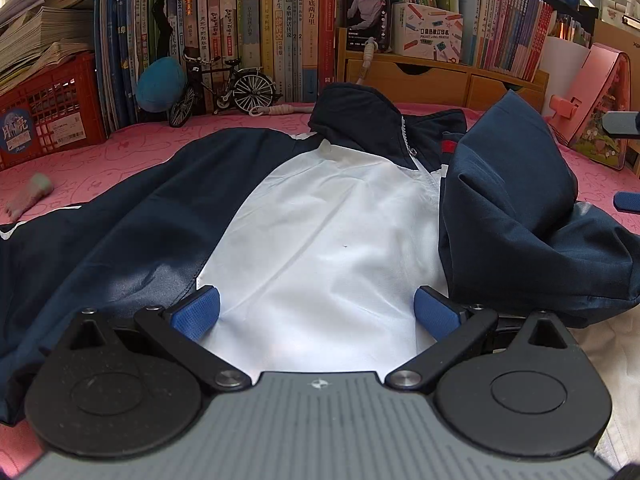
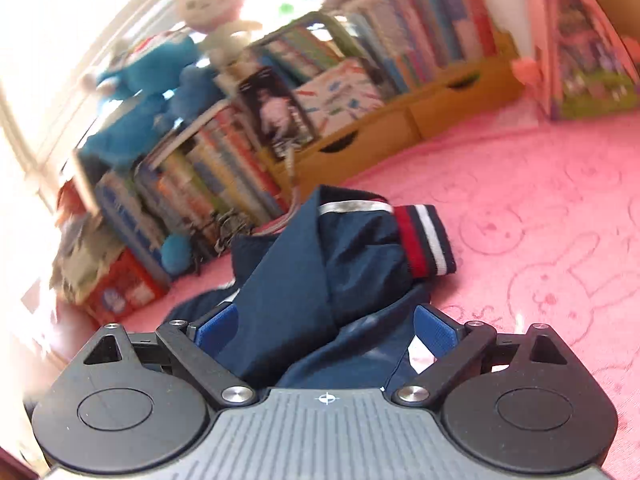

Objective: Fold clothes

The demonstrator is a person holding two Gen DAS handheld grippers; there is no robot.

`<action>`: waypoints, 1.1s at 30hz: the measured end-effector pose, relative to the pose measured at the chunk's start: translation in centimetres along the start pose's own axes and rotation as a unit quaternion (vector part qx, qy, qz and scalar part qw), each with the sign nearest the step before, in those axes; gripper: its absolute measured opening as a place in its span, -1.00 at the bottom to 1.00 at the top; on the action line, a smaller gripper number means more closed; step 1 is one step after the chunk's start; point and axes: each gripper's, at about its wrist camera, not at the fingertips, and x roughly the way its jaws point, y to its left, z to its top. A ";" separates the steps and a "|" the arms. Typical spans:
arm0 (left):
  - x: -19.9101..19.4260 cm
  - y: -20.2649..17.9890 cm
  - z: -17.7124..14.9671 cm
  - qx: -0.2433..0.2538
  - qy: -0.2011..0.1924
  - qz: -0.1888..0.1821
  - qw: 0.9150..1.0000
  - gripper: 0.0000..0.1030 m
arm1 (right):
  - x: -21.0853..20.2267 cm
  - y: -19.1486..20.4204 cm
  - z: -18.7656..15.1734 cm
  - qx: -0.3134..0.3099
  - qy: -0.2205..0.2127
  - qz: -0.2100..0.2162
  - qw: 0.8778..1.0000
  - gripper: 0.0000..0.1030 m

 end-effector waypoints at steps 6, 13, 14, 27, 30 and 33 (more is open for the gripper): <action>0.0 0.0 0.0 -0.001 -0.001 -0.001 1.000 1.00 | 6.7 8.0 2.1 -0.167 0.046 -0.079 0.982 1.00; -0.3 0.6 0.0 -0.017 -0.007 -0.015 1.000 1.00 | 7.5 7.3 3.2 -0.222 0.022 -0.146 0.964 -0.83; -0.3 0.7 0.0 -0.017 -0.007 -0.015 1.000 1.00 | 5.9 6.5 3.8 -0.232 -0.008 -0.154 0.960 -0.83; 0.0 0.2 0.0 0.001 0.000 -0.001 1.000 1.00 | -15.7 -19.7 9.3 -0.104 -0.166 -0.421 0.886 0.20; 0.0 0.2 0.0 0.003 0.000 0.001 1.000 1.00 | -14.0 -23.3 6.6 -0.089 -0.077 -0.450 0.885 0.43; 0.1 0.2 0.0 0.003 0.000 0.001 1.000 1.00 | -13.9 -25.0 4.2 -0.005 -0.075 -0.407 0.910 0.70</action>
